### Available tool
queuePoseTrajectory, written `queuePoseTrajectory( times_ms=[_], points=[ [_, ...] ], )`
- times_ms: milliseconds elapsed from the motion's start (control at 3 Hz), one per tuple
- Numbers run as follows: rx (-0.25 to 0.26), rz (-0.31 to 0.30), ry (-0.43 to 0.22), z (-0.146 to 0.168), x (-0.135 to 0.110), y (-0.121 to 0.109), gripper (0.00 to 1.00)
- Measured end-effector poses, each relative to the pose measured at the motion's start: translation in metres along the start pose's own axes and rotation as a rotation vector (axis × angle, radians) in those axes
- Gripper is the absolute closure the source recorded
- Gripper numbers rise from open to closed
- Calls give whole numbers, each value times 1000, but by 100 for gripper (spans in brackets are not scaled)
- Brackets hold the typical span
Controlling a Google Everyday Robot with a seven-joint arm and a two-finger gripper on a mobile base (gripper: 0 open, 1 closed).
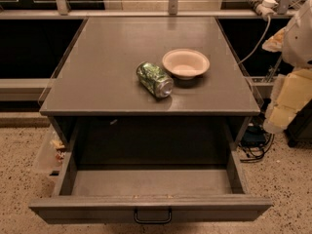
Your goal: Place green can into top drawer
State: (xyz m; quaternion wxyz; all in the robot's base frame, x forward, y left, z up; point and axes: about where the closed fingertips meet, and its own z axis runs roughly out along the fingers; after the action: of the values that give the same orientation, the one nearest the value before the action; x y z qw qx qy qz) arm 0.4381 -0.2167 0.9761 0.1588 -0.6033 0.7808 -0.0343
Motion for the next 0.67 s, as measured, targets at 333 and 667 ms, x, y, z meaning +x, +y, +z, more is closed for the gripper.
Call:
queuePoseTrajectory(
  times_ms=[333, 667],
  points=[
    [8, 0, -4, 0, -2, -1, 0],
    [18, -72, -89, 8, -44, -17, 0]
  ],
)
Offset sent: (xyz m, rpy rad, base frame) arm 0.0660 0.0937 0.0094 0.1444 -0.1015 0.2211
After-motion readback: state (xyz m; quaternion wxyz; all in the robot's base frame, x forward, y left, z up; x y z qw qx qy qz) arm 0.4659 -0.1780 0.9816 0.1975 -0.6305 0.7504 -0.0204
